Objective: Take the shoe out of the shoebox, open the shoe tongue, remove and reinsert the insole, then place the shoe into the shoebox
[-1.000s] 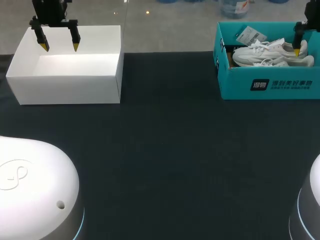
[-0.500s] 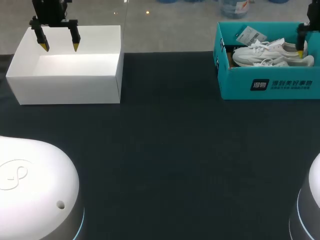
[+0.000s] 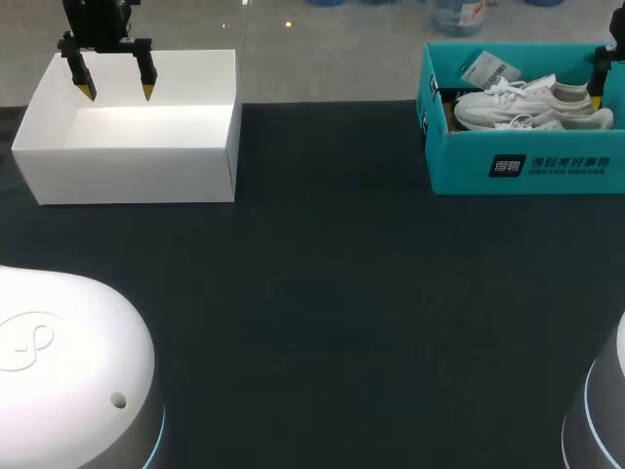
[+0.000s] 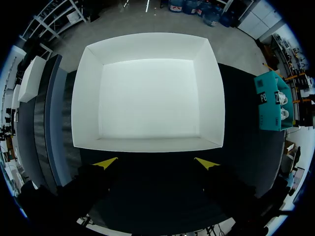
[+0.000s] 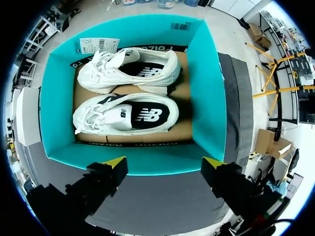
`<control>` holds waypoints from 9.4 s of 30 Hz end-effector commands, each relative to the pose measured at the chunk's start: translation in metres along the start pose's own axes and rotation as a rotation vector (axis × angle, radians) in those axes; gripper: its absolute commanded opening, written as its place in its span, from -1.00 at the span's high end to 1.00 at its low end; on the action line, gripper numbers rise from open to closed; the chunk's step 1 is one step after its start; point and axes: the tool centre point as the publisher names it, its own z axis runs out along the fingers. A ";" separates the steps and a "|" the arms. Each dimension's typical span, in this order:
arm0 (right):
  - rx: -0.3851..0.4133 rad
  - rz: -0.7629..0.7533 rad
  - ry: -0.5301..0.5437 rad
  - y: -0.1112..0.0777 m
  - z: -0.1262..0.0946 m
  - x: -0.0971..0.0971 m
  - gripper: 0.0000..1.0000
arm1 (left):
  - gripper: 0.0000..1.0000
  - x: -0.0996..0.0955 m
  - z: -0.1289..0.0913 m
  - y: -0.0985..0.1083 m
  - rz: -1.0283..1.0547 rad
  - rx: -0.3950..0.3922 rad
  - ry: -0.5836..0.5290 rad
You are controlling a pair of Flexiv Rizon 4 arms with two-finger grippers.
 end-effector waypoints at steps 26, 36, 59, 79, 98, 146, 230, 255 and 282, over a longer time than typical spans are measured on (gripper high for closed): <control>-0.064 -0.071 0.068 0.040 0.045 -0.007 -1.00 | -1.00 0.000 0.000 0.000 0.000 0.000 0.000; -0.043 -0.085 0.071 0.053 0.063 -0.012 -1.00 | -1.00 0.000 0.000 0.000 0.000 0.000 0.000; -0.018 -0.076 0.058 0.056 0.083 -0.017 1.00 | -1.00 0.000 0.000 0.000 0.000 0.000 0.000; -0.060 0.039 -0.018 0.058 0.022 -0.035 1.00 | -1.00 0.000 0.000 0.000 0.000 0.000 0.000; -0.217 0.150 -0.104 0.048 -0.138 -0.036 1.00 | -1.00 0.000 0.000 0.000 0.000 0.000 0.000; -0.279 0.146 -0.052 -0.018 -0.167 0.042 1.00 | -1.00 0.000 0.000 0.000 0.000 0.000 0.000; -0.101 0.227 0.105 -0.294 -0.070 0.304 1.00 | -1.00 0.000 0.000 0.000 0.000 0.000 0.000; -0.023 0.206 0.193 -0.299 0.074 0.337 1.00 | -1.00 0.000 0.000 0.000 0.000 0.000 0.000; -0.111 -0.038 0.233 -0.306 0.032 0.323 -1.00 | -1.00 0.000 0.000 0.000 0.000 0.000 0.000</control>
